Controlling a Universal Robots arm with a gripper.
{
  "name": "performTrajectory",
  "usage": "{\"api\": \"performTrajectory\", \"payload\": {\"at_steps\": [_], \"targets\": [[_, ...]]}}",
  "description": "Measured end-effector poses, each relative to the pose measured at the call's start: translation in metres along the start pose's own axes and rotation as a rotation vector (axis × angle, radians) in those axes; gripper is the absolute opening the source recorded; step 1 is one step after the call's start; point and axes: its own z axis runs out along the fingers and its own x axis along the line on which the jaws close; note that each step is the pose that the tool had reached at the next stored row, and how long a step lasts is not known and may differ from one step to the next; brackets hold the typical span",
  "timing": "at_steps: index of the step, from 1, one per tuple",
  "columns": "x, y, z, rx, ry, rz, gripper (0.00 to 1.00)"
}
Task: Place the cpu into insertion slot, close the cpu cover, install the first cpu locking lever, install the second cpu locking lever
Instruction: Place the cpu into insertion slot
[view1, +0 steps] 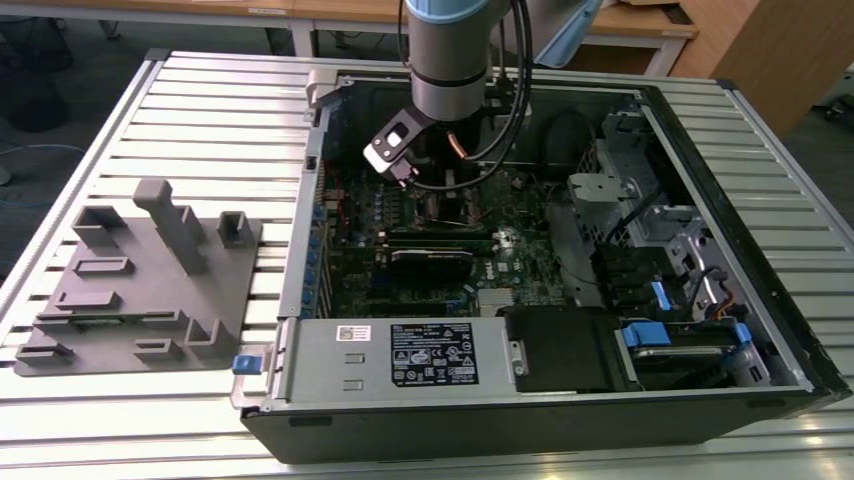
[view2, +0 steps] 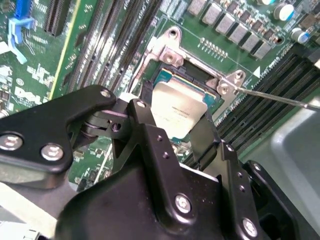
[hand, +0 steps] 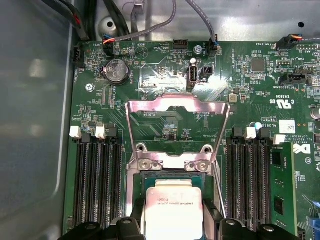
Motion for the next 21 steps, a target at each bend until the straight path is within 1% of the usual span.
{"api": "performTrajectory", "payload": {"at_steps": [7, 21], "targets": [[-0.0001, 0.0, -0.0001, -0.0002, -0.0026, 0.021, 0.54], [-0.0002, -0.0002, 0.0014, -0.0002, -0.0029, 0.022, 0.54]]}}
